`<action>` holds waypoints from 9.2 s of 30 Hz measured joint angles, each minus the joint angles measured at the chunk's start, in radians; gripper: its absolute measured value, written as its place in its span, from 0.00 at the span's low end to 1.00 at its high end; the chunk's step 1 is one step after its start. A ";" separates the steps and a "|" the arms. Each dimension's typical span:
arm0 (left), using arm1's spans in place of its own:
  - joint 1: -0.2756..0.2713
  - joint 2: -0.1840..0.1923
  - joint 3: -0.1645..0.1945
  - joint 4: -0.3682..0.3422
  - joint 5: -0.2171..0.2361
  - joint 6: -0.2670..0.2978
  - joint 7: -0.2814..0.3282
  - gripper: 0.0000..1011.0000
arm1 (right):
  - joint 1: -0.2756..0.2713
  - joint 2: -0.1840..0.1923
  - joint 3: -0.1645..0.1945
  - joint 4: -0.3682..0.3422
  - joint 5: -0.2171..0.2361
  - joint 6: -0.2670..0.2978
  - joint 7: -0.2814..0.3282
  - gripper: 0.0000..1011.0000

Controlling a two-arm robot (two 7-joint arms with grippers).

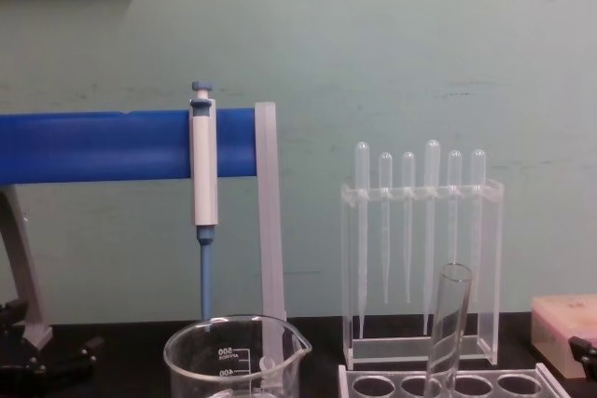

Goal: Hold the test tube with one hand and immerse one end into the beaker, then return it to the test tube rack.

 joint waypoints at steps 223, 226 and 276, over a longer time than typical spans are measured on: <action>0.000 0.000 0.000 0.000 0.000 0.000 0.000 0.99 | 0.600 -0.115 -0.323 -0.007 0.320 0.273 0.882 0.22; 0.000 0.000 0.000 0.000 0.000 0.000 0.000 0.99 | 0.600 -0.129 -0.337 0.029 0.313 0.255 0.886 0.22; 0.000 0.000 0.000 0.000 0.000 0.000 0.000 0.99 | 0.561 -0.211 -0.359 0.227 0.239 0.132 0.925 0.22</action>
